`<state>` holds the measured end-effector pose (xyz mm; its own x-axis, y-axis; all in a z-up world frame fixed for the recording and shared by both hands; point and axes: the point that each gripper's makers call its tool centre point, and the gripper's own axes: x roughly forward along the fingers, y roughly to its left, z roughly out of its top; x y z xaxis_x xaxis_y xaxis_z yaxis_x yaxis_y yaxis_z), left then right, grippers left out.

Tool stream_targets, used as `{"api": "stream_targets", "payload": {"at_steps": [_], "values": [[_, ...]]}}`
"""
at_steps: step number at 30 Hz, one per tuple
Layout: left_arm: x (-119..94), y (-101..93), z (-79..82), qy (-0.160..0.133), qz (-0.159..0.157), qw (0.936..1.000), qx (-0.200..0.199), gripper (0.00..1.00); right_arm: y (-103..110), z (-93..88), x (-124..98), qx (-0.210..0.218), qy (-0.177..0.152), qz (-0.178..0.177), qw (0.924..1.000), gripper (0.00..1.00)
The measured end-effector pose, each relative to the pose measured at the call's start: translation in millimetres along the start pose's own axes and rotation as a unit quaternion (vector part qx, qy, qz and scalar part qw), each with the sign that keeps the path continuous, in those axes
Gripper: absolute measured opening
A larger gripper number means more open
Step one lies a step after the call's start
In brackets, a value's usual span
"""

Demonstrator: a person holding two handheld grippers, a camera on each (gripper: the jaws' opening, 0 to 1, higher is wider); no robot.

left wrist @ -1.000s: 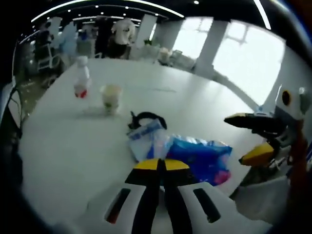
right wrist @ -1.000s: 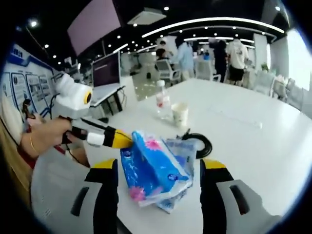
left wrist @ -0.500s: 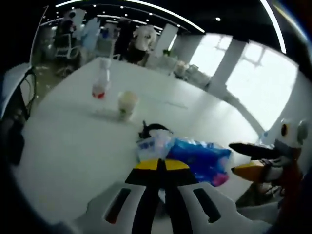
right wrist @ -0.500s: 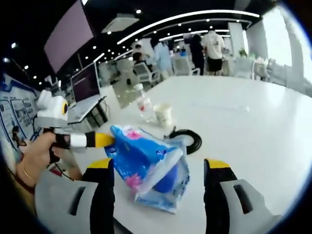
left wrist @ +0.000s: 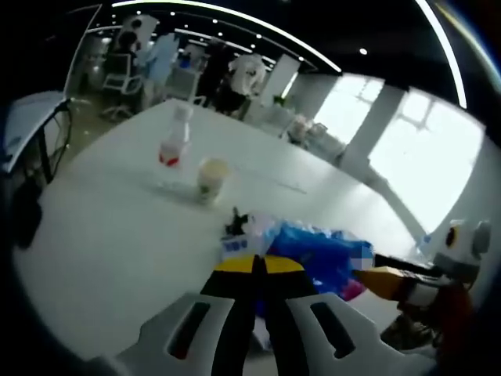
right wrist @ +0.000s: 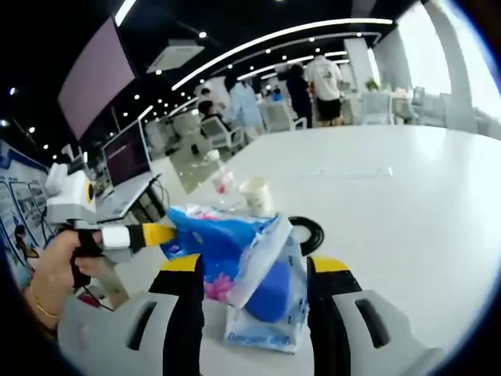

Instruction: Arrange the tabletop items into an orderly group along one side of the table until the central work area is clear of visible clutter.

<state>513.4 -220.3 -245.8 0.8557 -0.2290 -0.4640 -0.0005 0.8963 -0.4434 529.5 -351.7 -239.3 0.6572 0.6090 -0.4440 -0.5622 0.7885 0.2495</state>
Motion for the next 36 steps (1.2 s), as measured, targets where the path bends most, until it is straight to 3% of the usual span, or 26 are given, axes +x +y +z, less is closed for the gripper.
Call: {"api": "stream_targets", "payload": {"at_steps": [7, 13, 24, 36], "values": [[1, -6.1, -1.5, -0.005, 0.000, 1.0000, -0.004, 0.00, -5, 0.1, 2, 0.005, -0.005, -0.026, 0.9996, 0.33], [1, -9.3, -1.3, -0.008, -0.003, 1.0000, -0.004, 0.00, -9, -6.7, 3, 0.003, 0.010, -0.034, 0.9994, 0.16], [3, -12.7, -7.7, 0.003, -0.007, 0.9994, 0.034, 0.00, -10, -11.9, 5, -0.004, 0.021, -0.035, 0.9992, 0.05], [8, -19.6, -14.1, 0.011, -0.026, 0.9954, 0.091, 0.03, -18, -8.8, 1, -0.041, 0.024, -0.035, 0.9982, 0.02]]}}
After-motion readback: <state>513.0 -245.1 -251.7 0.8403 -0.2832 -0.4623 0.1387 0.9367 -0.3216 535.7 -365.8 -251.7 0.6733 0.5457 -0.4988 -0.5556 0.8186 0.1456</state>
